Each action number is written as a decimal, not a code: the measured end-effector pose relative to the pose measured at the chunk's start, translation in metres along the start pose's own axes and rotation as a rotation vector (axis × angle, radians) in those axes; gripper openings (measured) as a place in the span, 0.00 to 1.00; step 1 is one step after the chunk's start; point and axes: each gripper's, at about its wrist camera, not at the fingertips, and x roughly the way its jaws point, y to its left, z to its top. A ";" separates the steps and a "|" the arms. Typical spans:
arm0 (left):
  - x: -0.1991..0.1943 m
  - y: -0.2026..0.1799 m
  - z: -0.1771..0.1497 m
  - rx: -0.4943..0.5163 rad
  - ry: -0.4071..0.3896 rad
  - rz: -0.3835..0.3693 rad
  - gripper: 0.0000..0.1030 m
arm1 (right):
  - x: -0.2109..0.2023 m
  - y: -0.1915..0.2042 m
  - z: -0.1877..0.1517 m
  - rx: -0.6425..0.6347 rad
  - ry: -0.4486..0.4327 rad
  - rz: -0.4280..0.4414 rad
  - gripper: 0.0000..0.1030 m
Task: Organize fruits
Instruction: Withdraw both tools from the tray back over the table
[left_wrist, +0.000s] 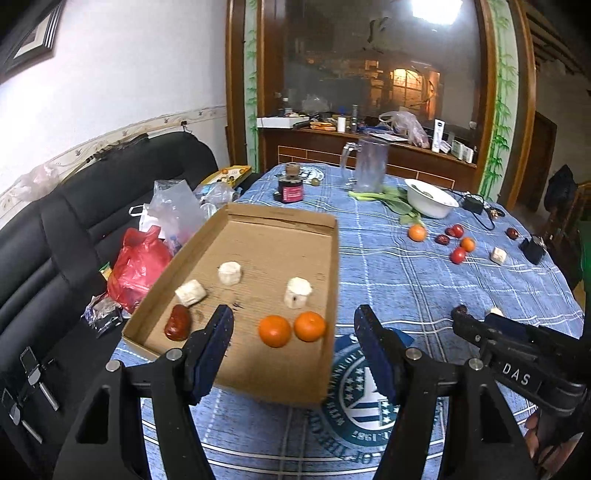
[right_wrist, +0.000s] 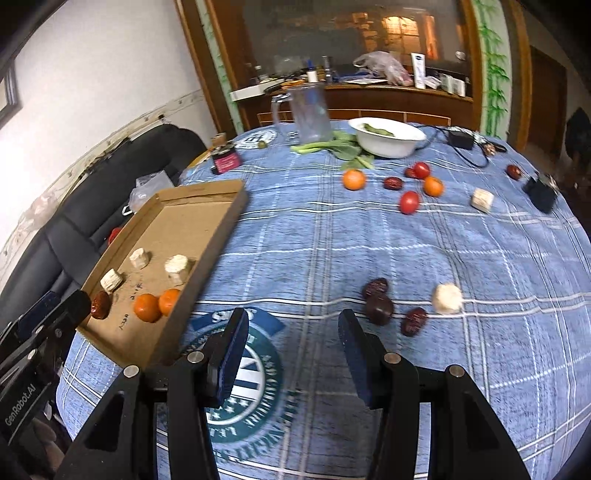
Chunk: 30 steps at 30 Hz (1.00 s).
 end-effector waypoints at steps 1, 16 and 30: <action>-0.001 -0.004 -0.001 0.006 -0.002 -0.001 0.65 | -0.002 -0.005 -0.001 0.010 -0.001 -0.002 0.53; -0.008 -0.028 -0.005 0.046 -0.007 -0.011 0.65 | -0.014 -0.051 -0.011 0.086 -0.010 -0.025 0.53; 0.051 0.033 -0.001 -0.070 0.135 -0.020 0.65 | -0.009 -0.081 -0.019 0.149 0.011 -0.034 0.53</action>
